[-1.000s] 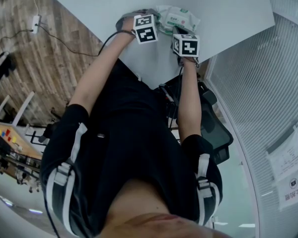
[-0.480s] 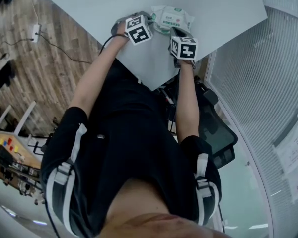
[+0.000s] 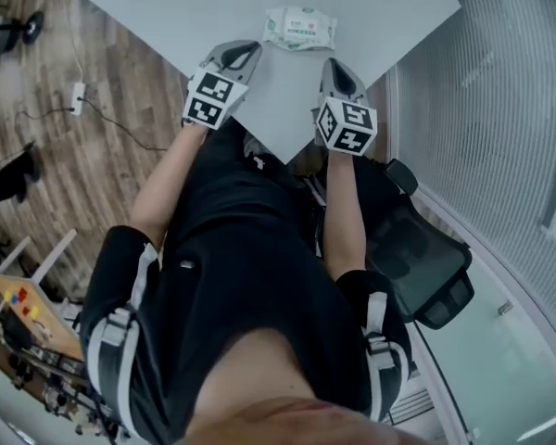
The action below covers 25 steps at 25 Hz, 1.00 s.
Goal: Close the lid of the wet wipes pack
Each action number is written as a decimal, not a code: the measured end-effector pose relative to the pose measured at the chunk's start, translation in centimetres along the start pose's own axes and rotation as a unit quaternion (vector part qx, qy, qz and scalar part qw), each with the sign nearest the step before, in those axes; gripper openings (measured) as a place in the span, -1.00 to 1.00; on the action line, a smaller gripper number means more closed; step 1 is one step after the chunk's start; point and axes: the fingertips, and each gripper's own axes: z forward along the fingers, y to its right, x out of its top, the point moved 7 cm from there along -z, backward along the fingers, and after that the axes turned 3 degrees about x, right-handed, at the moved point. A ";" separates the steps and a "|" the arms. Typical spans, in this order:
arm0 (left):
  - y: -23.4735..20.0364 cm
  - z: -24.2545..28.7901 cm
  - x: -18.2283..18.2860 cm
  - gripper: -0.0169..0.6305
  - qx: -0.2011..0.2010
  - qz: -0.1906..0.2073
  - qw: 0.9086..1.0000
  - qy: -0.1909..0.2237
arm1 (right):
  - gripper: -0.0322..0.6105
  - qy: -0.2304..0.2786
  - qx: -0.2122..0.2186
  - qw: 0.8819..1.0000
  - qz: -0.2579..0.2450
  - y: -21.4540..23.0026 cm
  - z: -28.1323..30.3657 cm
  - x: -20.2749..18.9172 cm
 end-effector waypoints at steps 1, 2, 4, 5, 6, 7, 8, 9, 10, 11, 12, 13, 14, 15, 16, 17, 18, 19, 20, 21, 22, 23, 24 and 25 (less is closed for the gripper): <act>1.0 -2.1 1.0 -0.85 0.014 -0.007 1.000 0.027 | -0.83 0.020 0.001 1.000 0.000 -0.6 -1.9 0.3; 2.0 -4.1 1.8 -0.85 0.028 -0.014 0.998 0.052 | -0.83 0.038 0.002 0.999 0.000 -1.3 -3.9 0.5; 4.0 -7.9 3.2 -0.85 0.052 -0.022 0.994 0.094 | -0.83 0.072 0.004 0.997 0.004 -2.4 -7.7 0.8; 4.9 -9.5 3.9 -0.85 0.061 -0.023 0.992 0.112 | -0.83 0.088 0.005 0.996 0.008 -2.9 -9.5 1.0; 5.7 -11.1 4.5 -0.85 0.069 -0.022 0.989 0.129 | -0.83 0.102 0.005 0.995 0.012 -3.3 -11.1 1.0; 6.5 -12.5 5.1 -0.85 0.075 -0.018 0.986 0.145 | -0.83 0.114 0.006 0.993 0.015 -3.7 -12.6 1.1; 7.1 -13.9 5.6 -0.85 0.081 -0.013 0.984 0.159 | -0.83 0.126 0.006 0.992 0.017 -4.3 -13.9 1.2; 7.6 -15.4 6.0 -0.85 0.085 -0.008 0.982 0.171 | -0.83 0.135 0.006 0.991 0.018 -4.9 -15.3 1.1; 8.2 -16.9 6.3 -0.85 0.088 -0.007 0.980 0.181 | -0.83 0.143 0.005 0.990 0.020 -5.6 -16.6 1.0; 8.7 -18.4 6.5 -0.85 0.089 -0.010 0.978 0.190 | -0.83 0.149 0.003 0.989 0.022 -6.3 -17.9 0.8; 9.1 -19.7 6.7 -0.85 0.091 -0.015 0.976 0.199 | -0.83 0.154 0.000 0.988 0.023 -6.9 -19.1 0.6; 9.5 -20.8 6.9 -0.85 0.092 -0.019 0.973 0.210 | -0.83 0.160 -0.005 0.987 0.023 -7.4 -20.1 0.6; 9.7 -21.7 7.0 -0.85 0.093 -0.022 0.971 0.221 | -0.83 0.166 -0.011 0.986 0.023 -7.9 -21.0 0.6; 9.8 -22.5 7.1 -0.85 0.094 -0.024 0.969 0.229 | -0.83 0.170 -0.017 0.985 0.023 -8.4 -21.7 0.5; 9.8 -23.2 7.0 -0.85 0.097 -0.027 0.967 0.233 | -0.83 0.173 -0.023 0.984 0.022 -8.9 -22.2 0.4; 9.7 -23.8 6.8 -0.85 0.099 -0.030 0.967 0.233 | -0.83 0.174 -0.028 0.984 0.021 -9.4 -22.6 0.2; 9.6 -24.2 6.6 -0.85 0.099 -0.032 0.967 0.233 | -0.83 0.176 -0.032 0.984 0.020 -9.9 -22.8 0.1; 9.4 -24.5 6.4 -0.85 0.095 -0.034 0.967 0.233 | -0.83 0.178 -0.035 0.983 0.019 -10.4 -23.0 0.1; 9.3 -24.8 6.3 -0.85 0.089 -0.033 0.968 0.234 | -0.83 0.180 -0.037 0.983 0.018 -10.9 -23.2 0.1; 9.2 -25.1 6.2 -0.85 0.082 -0.032 0.968 0.236 | -0.83 0.181 -0.039 0.983 0.018 -11.4 -23.4 0.1; 9.1 -25.5 6.0 -0.85 0.076 -0.031 0.968 0.237 | -0.83 0.181 -0.040 0.983 0.018 -11.9 -23.5 0.1; 9.0 -25.7 5.9 -0.85 0.073 -0.030 0.968 0.238 | -0.83 0.181 -0.041 0.983 0.018 -12.3 -23.6 0.0; 8.9 -25.9 5.7 -0.85 0.071 -0.031 0.968 0.238 | -0.83 0.181 -0.041 0.982 0.018 -12.6 -23.6 0.0; 8.8 -25.9 5.6 -0.85 0.070 -0.032 0.968 0.238 | -0.83 0.181 -0.041 0.982 0.018 -12.8 -23.5 -0.1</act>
